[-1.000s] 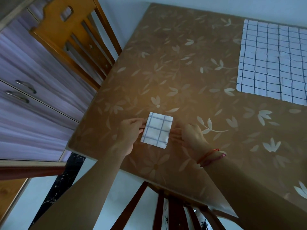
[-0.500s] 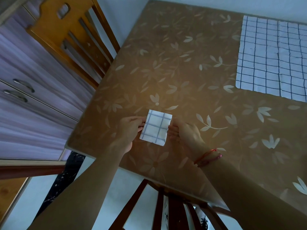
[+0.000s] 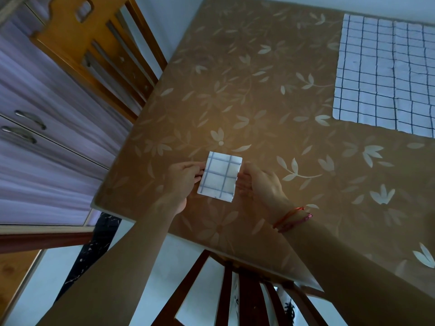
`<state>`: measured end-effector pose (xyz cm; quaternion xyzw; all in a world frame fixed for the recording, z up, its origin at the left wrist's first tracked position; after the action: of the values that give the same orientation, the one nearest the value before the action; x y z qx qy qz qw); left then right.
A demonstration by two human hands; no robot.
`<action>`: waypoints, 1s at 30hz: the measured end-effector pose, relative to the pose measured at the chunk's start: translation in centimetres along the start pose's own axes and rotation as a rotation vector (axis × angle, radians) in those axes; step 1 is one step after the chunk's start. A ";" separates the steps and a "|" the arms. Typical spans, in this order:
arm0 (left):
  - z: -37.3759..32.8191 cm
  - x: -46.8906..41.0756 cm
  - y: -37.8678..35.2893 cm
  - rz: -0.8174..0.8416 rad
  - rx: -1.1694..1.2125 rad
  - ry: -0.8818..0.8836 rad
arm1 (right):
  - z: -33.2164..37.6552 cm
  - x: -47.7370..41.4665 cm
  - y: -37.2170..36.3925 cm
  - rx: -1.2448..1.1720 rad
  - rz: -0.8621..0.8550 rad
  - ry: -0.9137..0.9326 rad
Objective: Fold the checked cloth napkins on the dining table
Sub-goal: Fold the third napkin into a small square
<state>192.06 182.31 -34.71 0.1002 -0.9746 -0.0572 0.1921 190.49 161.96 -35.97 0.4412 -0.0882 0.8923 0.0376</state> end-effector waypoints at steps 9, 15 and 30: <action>-0.3 0.2 0.0 -0.010 -0.022 -0.007 | -0.3 -0.3 0.1 0.022 -0.004 0.009; -0.5 0.2 0.0 -0.002 -0.055 -0.025 | -0.6 -0.7 0.3 0.046 -0.035 -0.011; -4.4 2.4 -2.4 0.054 -0.380 -0.199 | 0.9 2.3 3.8 0.089 -0.112 -0.008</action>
<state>191.97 179.12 -30.16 0.0297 -0.9628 -0.2442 0.1118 189.27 158.07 -34.05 0.4503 -0.0236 0.8900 0.0675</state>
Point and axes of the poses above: each hand's wrist, its own x-axis away from the middle knuckle, its own y-axis out of the back of the hand, z = x × y, the point moved 9 cm from there along -x, towards the middle knuckle, and after that the axes turned 11 degrees about -y, right-handed, at the moved point
